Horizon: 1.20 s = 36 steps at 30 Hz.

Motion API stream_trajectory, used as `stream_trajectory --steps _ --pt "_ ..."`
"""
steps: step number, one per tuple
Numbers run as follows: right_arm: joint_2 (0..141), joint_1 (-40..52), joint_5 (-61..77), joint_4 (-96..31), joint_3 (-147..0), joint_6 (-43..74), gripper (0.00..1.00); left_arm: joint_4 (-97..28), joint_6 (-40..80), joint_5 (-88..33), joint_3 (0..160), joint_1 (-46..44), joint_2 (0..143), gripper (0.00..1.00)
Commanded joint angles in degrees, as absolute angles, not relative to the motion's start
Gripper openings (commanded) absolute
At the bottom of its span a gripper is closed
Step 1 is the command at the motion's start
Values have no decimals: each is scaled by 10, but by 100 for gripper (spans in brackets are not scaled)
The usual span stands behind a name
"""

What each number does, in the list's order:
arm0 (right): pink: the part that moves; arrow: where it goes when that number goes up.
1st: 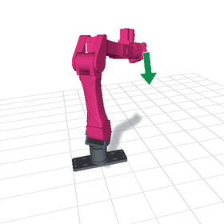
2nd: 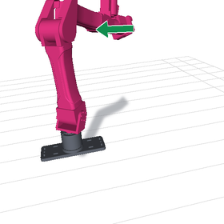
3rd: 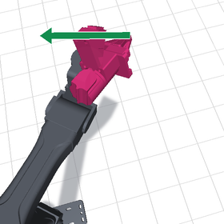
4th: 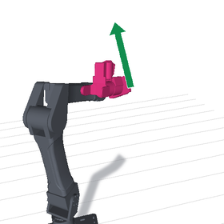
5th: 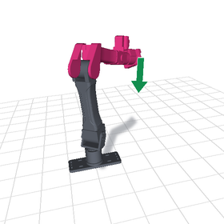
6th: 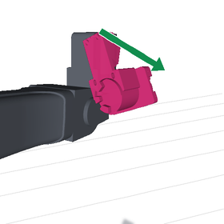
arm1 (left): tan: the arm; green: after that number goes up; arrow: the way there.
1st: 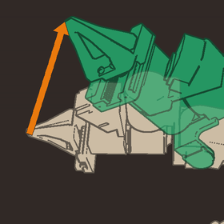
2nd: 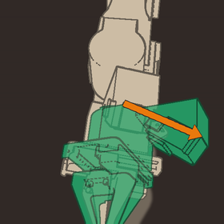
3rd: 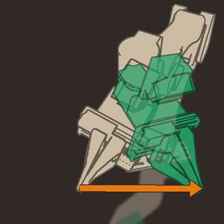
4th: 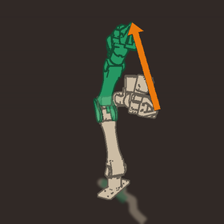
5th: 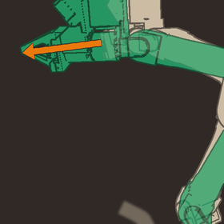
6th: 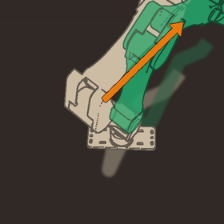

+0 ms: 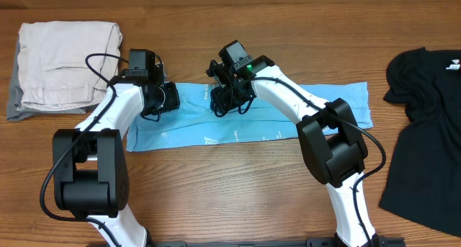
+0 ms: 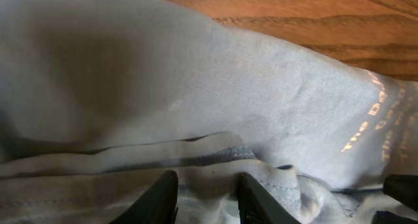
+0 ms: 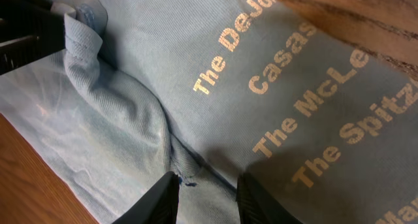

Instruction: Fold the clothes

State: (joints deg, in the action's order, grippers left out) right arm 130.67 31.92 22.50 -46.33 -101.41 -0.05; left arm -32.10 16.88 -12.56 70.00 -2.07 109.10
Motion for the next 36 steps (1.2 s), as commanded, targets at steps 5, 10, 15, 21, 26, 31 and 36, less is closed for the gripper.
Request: stream_trajectory --steps 5,10,15,21,26,31,36 --pt "1300 322 230 -417 -971 -2 30 -316 178 -101 694 -23 1094 33" --pt "1300 322 232 -412 -967 3 7 -313 178 -101 694 -23 1094 28" --pt "1300 321 269 -420 -968 3 4 -313 178 -100 694 -23 1094 28" --pt "1286 316 309 -450 -973 3 4 -312 178 -84 694 -23 1094 28" --pt "1280 314 311 -476 -972 3 5 -312 178 -83 694 -23 1094 30" --pt "1280 317 296 -495 -966 3 5 -312 178 -83 694 -23 1094 33" --pt "1280 323 296 -501 -954 26 5 -312 178 -83 694 -23 1094 33"
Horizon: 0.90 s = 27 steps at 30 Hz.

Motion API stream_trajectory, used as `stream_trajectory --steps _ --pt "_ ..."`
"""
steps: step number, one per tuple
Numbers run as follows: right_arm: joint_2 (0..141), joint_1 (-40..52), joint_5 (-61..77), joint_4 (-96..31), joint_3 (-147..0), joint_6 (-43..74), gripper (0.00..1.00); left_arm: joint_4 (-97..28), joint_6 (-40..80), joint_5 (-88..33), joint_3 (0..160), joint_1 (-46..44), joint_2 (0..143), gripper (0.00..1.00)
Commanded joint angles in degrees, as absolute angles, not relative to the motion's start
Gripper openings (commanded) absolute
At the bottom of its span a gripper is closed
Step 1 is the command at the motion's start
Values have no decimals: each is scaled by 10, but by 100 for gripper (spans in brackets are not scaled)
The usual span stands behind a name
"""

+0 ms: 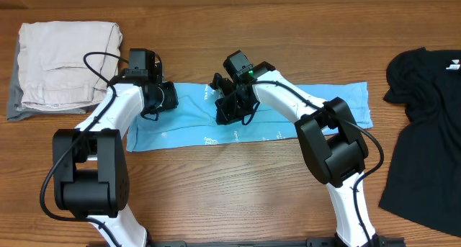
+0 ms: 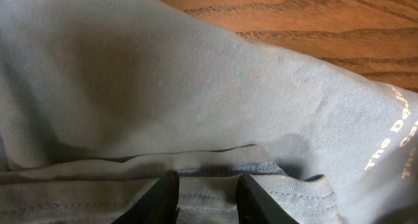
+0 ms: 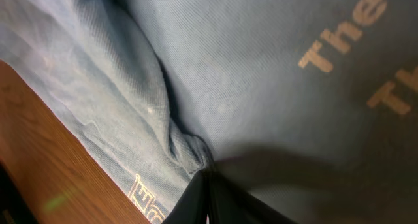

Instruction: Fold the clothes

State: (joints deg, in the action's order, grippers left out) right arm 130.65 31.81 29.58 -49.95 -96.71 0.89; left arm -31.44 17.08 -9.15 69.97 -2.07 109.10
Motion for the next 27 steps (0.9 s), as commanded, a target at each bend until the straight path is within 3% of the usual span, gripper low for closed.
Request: stream_trajectory --steps 1,5,11,15,22,27 --pt "1280 323 296 -501 -951 33 6 -312 178 -83 694 -23 1094 33" --pt "1280 324 297 -510 -948 52 8 -310 178 -83 694 -23 1094 34" --pt "1277 319 337 -523 -951 60 20 -301 175 -84 694 -23 1094 33" --pt "1256 301 340 -533 -963 58 21 -302 157 -84 711 -23 1092 31" --pt "1187 258 340 -549 -966 59 25 -378 146 -98 820 -24 1071 38" --pt "1190 250 308 -556 -954 67 18 -397 153 -144 844 -33 1073 40"
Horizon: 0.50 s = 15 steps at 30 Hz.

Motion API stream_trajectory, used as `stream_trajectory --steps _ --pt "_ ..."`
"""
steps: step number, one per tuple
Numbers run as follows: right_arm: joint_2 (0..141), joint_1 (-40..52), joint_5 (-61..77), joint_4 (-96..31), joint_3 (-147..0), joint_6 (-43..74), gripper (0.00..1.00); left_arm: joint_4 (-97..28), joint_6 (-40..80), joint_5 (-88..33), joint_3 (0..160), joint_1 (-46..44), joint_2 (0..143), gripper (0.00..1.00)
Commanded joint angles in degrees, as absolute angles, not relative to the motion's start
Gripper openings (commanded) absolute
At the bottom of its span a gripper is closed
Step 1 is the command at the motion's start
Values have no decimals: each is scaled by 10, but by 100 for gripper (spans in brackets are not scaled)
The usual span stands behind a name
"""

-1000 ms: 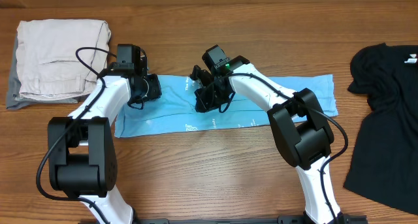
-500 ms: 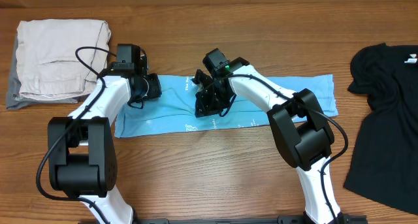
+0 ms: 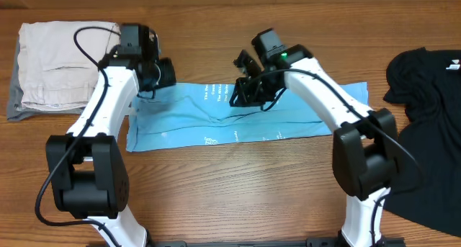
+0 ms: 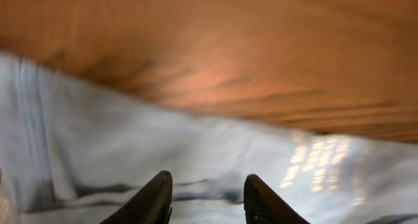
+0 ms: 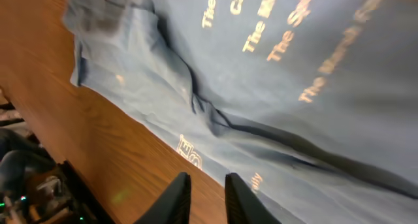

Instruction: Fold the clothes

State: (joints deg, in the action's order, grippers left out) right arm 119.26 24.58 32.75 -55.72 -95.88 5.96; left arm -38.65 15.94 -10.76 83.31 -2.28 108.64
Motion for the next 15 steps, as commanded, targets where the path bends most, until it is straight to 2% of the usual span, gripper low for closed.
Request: stream_trajectory --steps 1,4,15 --pt "1191 251 289 -550 -949 81 16 -401 153 -151 843 -37 1076 40" --pt "1194 251 257 -520 -926 111 11 -404 153 -153 823 -54 1081 40" --pt "1195 251 255 -336 -810 140 11 -329 155 -115 727 -86 1113 45"
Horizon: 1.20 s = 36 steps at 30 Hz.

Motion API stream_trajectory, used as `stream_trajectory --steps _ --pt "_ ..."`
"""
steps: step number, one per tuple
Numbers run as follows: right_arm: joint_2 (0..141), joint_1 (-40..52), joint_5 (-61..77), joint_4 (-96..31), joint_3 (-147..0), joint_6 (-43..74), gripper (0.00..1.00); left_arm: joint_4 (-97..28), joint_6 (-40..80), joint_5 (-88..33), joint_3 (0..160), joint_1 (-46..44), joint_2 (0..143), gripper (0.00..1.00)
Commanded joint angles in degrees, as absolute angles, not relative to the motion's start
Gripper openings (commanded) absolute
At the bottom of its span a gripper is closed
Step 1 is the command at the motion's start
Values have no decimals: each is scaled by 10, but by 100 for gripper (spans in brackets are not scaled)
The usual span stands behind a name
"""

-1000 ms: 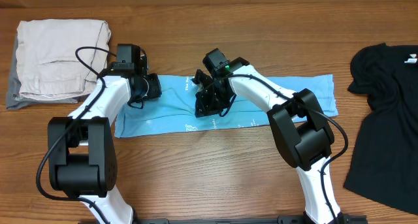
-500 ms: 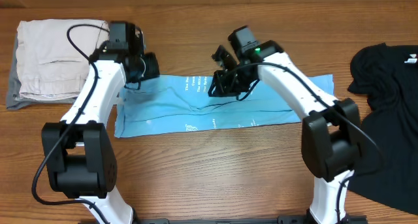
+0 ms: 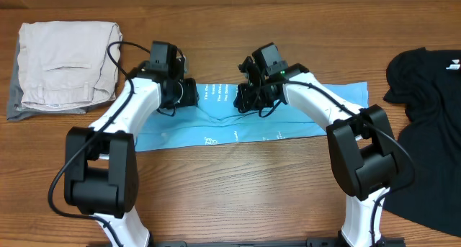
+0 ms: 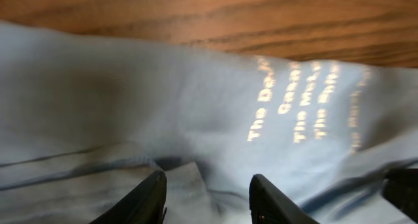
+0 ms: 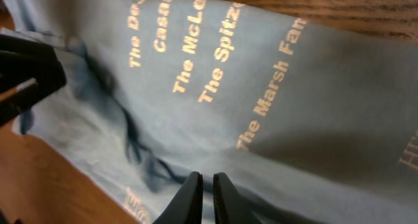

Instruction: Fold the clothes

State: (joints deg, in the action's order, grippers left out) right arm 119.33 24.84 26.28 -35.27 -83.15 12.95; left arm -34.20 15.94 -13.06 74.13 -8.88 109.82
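A light blue shirt (image 3: 310, 110) with gold lettering lies folded into a long strip across the table's middle. My left gripper (image 3: 184, 94) hovers over its left part, open, with only cloth (image 4: 130, 100) below its fingers (image 4: 149, 199). My right gripper (image 3: 248, 97) hangs over the shirt's middle, by the printed lines (image 5: 196, 61). Its jaws (image 5: 207, 199) are closed to a hairline gap, and nothing shows between them. A dark crease (image 5: 134, 142) runs through the cloth just ahead of them.
A folded beige pile (image 3: 65, 56) on grey cloth sits at the back left corner. A black shirt (image 3: 425, 132) lies spread at the right edge. Bare wooden table (image 3: 230, 196) runs along the front.
My left gripper has moved right and toward the front, from the shirt's back left corner to over its left part beside the lettering. My right gripper's jaws have closed from slightly apart.
Both grippers stood open, low over a crease in the shirt's left half. Then the right one was shut on a fold there. Later both were higher and further apart, the right open. Now they face each other over the lettering.
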Motion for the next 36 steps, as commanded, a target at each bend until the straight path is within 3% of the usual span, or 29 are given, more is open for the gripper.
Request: stream_trajectory --steps 1,16,26,36 --pt "1196 251 254 -333 -806 148 11 -326 155 -112 727 -86 1119 45" --pt "1196 251 249 -381 -798 201 9 -300 155 -117 727 -86 1169 49" --pt "1196 252 241 -471 -798 241 12 -303 155 -116 727 -86 1169 50" --pt "1166 251 300 -500 -831 173 9 -304 154 -116 727 -86 1169 52"
